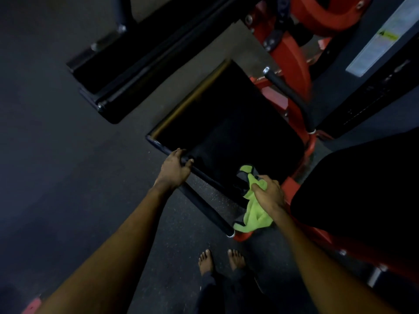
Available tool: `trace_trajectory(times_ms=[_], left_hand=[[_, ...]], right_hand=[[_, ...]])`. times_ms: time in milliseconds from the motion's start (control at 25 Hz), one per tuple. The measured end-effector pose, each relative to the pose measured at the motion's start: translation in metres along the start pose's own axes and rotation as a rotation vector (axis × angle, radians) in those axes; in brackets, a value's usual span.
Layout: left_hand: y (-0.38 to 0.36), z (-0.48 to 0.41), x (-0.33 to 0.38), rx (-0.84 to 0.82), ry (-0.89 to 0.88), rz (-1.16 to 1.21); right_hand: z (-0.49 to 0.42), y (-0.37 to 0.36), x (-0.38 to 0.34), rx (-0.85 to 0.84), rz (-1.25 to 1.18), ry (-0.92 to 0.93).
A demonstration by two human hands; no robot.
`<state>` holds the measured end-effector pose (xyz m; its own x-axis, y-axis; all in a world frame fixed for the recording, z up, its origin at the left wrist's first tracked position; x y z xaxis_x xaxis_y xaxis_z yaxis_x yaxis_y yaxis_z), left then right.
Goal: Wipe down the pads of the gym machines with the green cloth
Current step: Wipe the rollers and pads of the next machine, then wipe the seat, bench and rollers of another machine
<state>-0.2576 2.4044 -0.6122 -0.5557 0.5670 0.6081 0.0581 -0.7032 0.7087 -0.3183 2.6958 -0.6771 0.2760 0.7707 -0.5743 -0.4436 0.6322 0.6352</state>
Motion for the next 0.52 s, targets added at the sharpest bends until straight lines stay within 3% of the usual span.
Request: trace_trajectory(times_ms=[200, 520], left_hand=[[0.057, 0.046, 0.053, 0.055, -0.11, 0.045], [0.178, 0.113, 0.093, 0.346, -0.183, 0.107]], right_hand=[[0.02, 0.057, -0.101, -0.065, -0.012, 0.219], [0.075, 0.12, -0.256, -0.081, -0.121, 0.539]])
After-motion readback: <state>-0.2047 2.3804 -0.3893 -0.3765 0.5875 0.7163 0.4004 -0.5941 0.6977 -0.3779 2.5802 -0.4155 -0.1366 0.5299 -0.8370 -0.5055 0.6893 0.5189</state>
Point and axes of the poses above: each hand's wrist, its own z-axis away from the middle knuckle, its own y-axis out of the back of the hand, x = y × z, the point moved 2 cm from there along -z, towards the middle knuckle, and after that the axes turned 4 degrees about z, right-handed, at the moved point
